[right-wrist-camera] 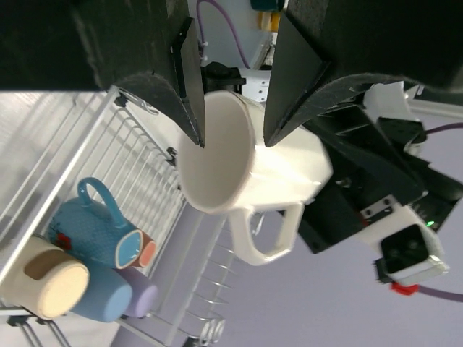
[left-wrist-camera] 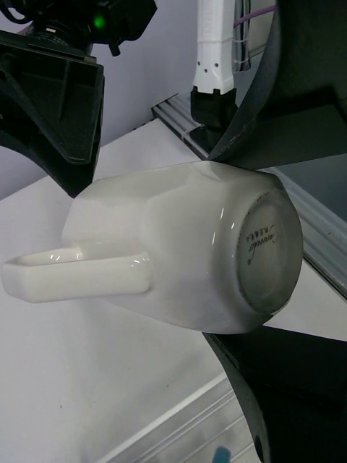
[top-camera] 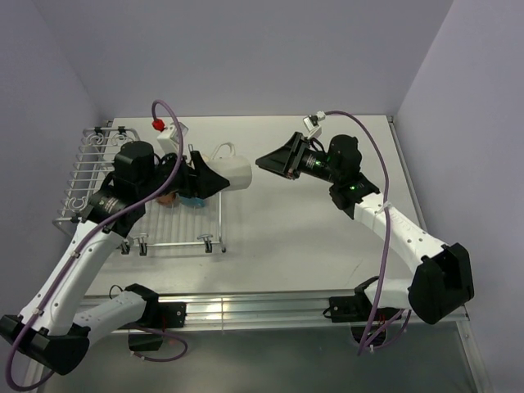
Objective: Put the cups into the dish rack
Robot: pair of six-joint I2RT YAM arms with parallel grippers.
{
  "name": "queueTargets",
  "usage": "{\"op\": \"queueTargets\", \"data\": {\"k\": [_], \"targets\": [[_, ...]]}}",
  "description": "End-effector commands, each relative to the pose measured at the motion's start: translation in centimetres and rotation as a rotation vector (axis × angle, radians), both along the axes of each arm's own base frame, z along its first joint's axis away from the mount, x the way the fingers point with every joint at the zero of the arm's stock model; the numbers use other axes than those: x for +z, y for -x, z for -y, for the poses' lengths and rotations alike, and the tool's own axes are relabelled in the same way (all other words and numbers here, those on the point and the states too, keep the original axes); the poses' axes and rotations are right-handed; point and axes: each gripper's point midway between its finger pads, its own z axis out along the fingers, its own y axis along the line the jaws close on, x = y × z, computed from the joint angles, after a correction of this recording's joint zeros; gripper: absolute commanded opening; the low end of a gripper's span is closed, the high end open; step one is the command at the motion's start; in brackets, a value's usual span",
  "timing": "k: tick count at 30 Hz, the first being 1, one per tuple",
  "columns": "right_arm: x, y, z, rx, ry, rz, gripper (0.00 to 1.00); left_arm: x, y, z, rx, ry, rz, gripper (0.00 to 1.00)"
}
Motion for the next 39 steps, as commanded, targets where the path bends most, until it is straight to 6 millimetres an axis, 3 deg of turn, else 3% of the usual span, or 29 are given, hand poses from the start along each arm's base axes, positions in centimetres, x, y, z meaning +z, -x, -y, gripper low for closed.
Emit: {"op": "queueTargets", "data": {"k": [1, 8, 13, 19, 27, 33, 39], "targets": [[0.5, -0.9, -0.1, -0.031, 0.032, 0.041, 0.46, 6.2, 0.1, -1.4, 0.067, 0.041, 0.19, 0.0], [-1.0, -1.5, -0.6, -0.04, 0.08, 0.023, 0.45, 5.2, -0.3, -3.8, 0.207, -0.043, 0.123, 0.0], [-2.0, -1.9, -0.6, -0.058, 0.136, 0.008, 0.45, 2.6, -1.0, -7.0, 0.371, -0.176, 0.025, 0.0], [-3.3, -2.5, -0.3, -0.093, 0.21, 0.0, 0.45, 1.2, -0.8, -8.8, 0.454, -0.256, -0.043, 0.0], [-4.8, -2.9, -0.3, -0.098, 0.263, -0.008, 0.45, -2.8, -0.5, -11.5, 0.595, -0.378, -0.183, 0.0], [-6.2, -3.1, -0.6, -0.082, 0.279, -0.025, 0.45, -4.5, -0.2, -12.6, 0.672, -0.403, -0.24, 0.0], [-7.3, -2.9, -0.6, -0.069, 0.285, -0.04, 0.44, -7.9, -0.2, -12.6, 0.698, -0.424, -0.317, 0.0]]}}
